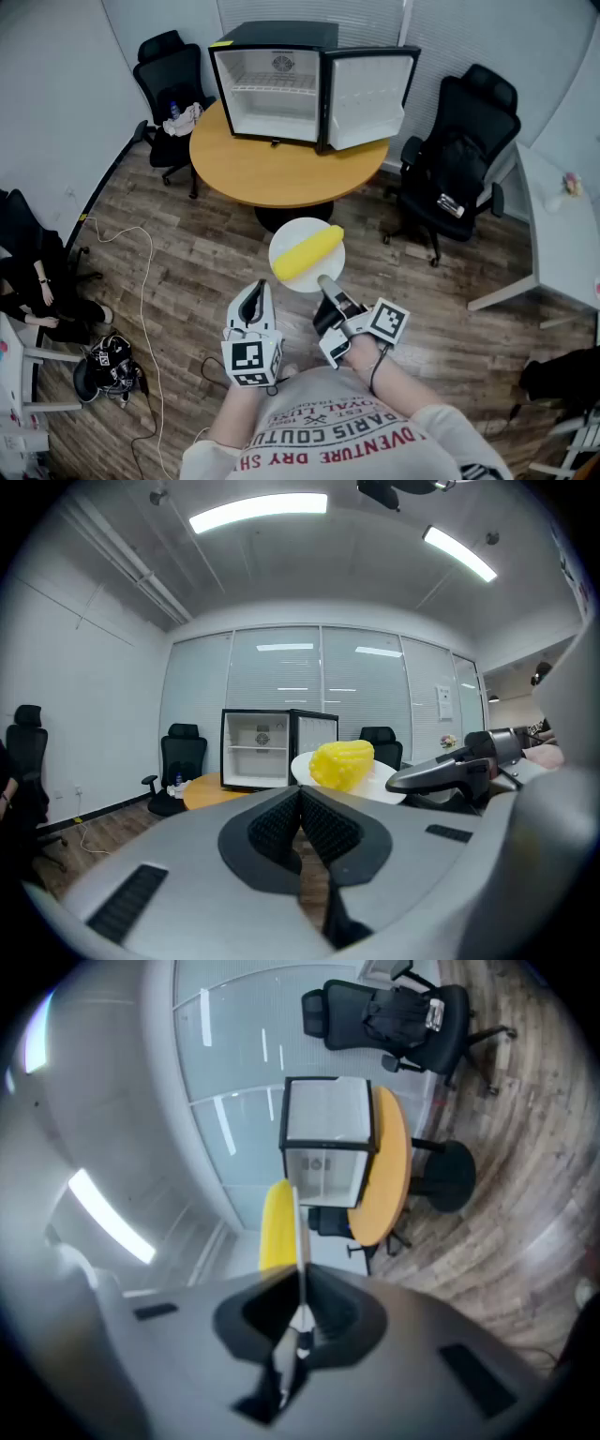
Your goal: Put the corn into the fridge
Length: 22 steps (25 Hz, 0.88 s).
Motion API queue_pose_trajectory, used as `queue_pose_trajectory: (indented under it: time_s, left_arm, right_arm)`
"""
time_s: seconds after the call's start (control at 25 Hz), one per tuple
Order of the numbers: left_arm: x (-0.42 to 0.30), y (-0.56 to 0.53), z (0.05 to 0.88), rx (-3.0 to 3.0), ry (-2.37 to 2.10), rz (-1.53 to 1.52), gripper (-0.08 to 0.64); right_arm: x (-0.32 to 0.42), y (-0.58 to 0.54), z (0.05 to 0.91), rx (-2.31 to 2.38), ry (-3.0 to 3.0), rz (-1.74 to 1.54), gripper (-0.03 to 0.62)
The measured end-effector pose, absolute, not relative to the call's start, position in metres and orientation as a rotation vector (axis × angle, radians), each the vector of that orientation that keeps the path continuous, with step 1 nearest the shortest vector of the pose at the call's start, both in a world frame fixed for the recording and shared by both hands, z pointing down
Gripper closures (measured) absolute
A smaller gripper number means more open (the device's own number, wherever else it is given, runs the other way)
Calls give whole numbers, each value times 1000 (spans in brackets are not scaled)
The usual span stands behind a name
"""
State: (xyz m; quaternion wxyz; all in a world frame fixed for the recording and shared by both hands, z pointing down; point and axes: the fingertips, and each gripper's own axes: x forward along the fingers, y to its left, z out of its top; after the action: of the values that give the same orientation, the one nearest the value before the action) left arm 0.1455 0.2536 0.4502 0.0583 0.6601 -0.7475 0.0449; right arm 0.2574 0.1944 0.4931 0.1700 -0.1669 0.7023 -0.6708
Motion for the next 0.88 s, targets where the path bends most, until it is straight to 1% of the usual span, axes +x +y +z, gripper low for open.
queue_pose_trajectory:
  time_s: [0.48, 0.88]
  left_arm:
    - [142, 252, 455, 2006, -2261, 133, 528]
    - [93, 261, 461, 2048, -2215, 121, 528]
  right_arm:
    - [253, 193, 501, -500, 2040, -1901, 555]
    - [210, 201, 509, -564, 1979, -1917, 555]
